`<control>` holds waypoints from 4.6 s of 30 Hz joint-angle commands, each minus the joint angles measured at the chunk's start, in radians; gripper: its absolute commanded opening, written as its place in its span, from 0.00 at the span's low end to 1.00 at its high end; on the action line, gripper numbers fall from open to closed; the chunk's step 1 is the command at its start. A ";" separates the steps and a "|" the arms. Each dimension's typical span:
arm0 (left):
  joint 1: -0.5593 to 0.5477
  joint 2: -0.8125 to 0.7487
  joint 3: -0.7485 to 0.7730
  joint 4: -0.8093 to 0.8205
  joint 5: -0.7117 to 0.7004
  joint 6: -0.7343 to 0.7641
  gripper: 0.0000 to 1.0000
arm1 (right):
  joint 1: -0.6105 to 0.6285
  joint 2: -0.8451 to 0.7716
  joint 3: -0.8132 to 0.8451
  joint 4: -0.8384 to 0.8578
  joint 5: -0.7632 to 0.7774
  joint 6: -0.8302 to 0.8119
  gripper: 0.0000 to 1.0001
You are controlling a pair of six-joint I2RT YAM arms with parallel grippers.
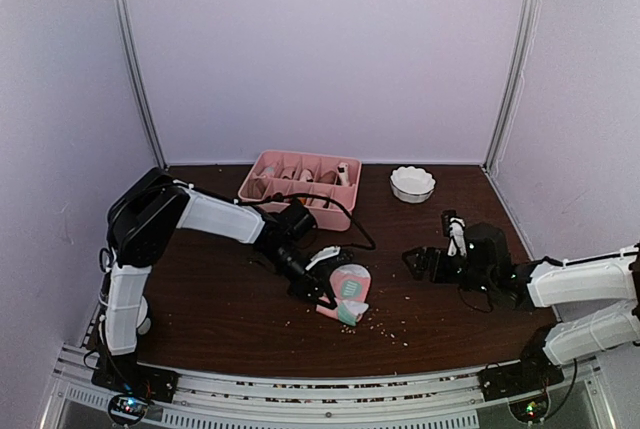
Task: Roll the socks
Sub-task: Roll the sock at the center of the board.
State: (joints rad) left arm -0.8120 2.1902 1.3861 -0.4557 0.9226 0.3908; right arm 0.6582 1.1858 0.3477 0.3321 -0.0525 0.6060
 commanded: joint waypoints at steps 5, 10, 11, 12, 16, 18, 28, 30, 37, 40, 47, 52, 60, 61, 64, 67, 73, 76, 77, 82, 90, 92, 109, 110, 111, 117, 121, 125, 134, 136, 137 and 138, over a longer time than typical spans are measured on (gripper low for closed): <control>0.030 0.152 -0.028 -0.169 -0.106 -0.006 0.00 | 0.299 -0.151 -0.060 0.152 0.100 -0.574 1.00; 0.048 0.172 -0.009 -0.209 -0.082 0.004 0.00 | 0.522 -0.060 0.057 -0.061 0.179 -0.825 1.00; 0.049 0.173 -0.004 -0.219 -0.078 0.007 0.00 | 0.564 -0.015 0.089 -0.100 0.194 -0.865 0.99; 0.050 0.174 -0.001 -0.224 -0.076 0.010 0.00 | 0.606 0.029 0.125 -0.134 0.213 -0.902 1.00; 0.048 0.181 0.013 -0.248 -0.069 0.016 0.00 | 0.693 0.206 0.211 -0.163 0.273 -1.031 0.98; 0.050 0.184 0.016 -0.257 -0.069 0.019 0.00 | 0.693 0.264 0.234 -0.139 0.281 -1.078 0.94; 0.050 0.206 0.031 -0.296 -0.067 0.046 0.00 | 0.606 0.439 0.341 -0.146 0.208 -1.219 0.56; 0.051 0.211 0.035 -0.296 -0.068 0.045 0.00 | 0.597 0.455 0.355 -0.166 0.187 -1.234 0.47; 0.052 0.197 0.042 -0.296 -0.083 0.051 0.00 | 0.575 0.511 0.378 -0.238 0.133 -1.233 0.25; 0.053 0.182 0.040 -0.291 -0.106 0.057 0.04 | 0.552 0.542 0.400 -0.283 0.088 -1.198 0.18; 0.053 0.045 -0.062 -0.170 -0.251 0.069 0.44 | 0.471 0.652 0.521 -0.481 -0.144 -1.051 0.07; 0.055 -0.127 -0.199 0.000 -0.337 0.037 0.96 | 0.440 0.729 0.565 -0.552 -0.243 -0.942 0.05; 0.064 -0.387 -0.455 0.314 -0.433 -0.042 0.98 | 0.380 0.747 0.513 -0.471 -0.368 -0.720 0.03; 0.067 -0.415 -0.471 0.342 -0.449 -0.050 0.98 | 0.373 0.747 0.504 -0.455 -0.386 -0.703 0.03; 0.072 -0.492 -0.487 0.374 -0.502 -0.062 0.98 | 0.356 0.752 0.477 -0.409 -0.426 -0.637 0.03; 0.100 -0.520 -0.442 0.311 -0.534 -0.053 0.98 | 0.343 0.766 0.461 -0.378 -0.453 -0.600 0.02; 0.192 -0.398 -0.268 0.085 -0.531 -0.093 0.98 | 0.301 0.789 0.429 -0.309 -0.524 -0.531 0.01; 0.171 -0.536 -0.383 0.241 -0.612 -0.066 0.98 | 0.276 0.803 0.422 -0.287 -0.561 -0.484 0.01; 0.154 -0.608 -0.436 0.306 -0.645 -0.051 0.98 | 0.268 0.808 0.418 -0.280 -0.575 -0.469 0.01; 0.198 -0.451 -0.275 0.147 -0.571 -0.103 0.98 | 0.217 0.841 0.385 -0.180 -0.689 -0.345 0.01; 0.023 -0.644 -0.490 0.244 -0.445 0.250 0.98 | 0.118 0.899 0.368 -0.099 -0.797 -0.136 0.01; -0.010 -0.622 -0.483 0.218 -0.453 0.309 0.98 | 0.096 0.915 0.380 -0.106 -0.813 -0.094 0.01; -0.138 -0.406 -0.345 0.317 -0.648 0.410 0.53 | 0.071 0.899 0.412 -0.104 -0.828 0.021 0.01; -0.144 -0.402 -0.345 0.324 -0.664 0.413 0.53 | 0.071 0.899 0.411 -0.100 -0.829 0.025 0.01; -0.151 -0.395 -0.345 0.329 -0.680 0.415 0.53 | 0.071 0.898 0.413 -0.098 -0.831 0.025 0.01; -0.167 -0.351 -0.333 0.333 -0.760 0.440 0.52 | 0.071 0.898 0.408 -0.080 -0.845 0.034 0.01; -0.175 -0.321 -0.325 0.327 -0.789 0.459 0.45 | 0.072 0.891 0.404 -0.065 -0.851 0.048 0.02; -0.185 -0.293 -0.316 0.313 -0.789 0.444 0.23 | 0.072 0.880 0.403 -0.048 -0.846 0.063 0.06; -0.181 -0.301 -0.337 0.184 -0.667 0.353 0.02 | 0.066 0.803 0.351 0.060 -0.802 0.073 0.39; -0.178 -0.300 -0.342 0.148 -0.624 0.332 0.02 | 0.059 0.780 0.347 0.050 -0.781 0.057 0.39; -0.176 -0.297 -0.344 0.133 -0.603 0.323 0.02 | 0.054 0.770 0.347 0.046 -0.775 0.051 0.39; -0.172 -0.294 -0.345 0.121 -0.584 0.312 0.02 | 0.048 0.759 0.346 0.043 -0.770 0.046 0.39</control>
State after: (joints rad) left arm -0.9874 1.8648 1.0687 -0.1707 0.2115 0.7727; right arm 0.7315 1.9327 0.7452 0.5652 -0.9825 0.6785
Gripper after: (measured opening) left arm 0.112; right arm 0.390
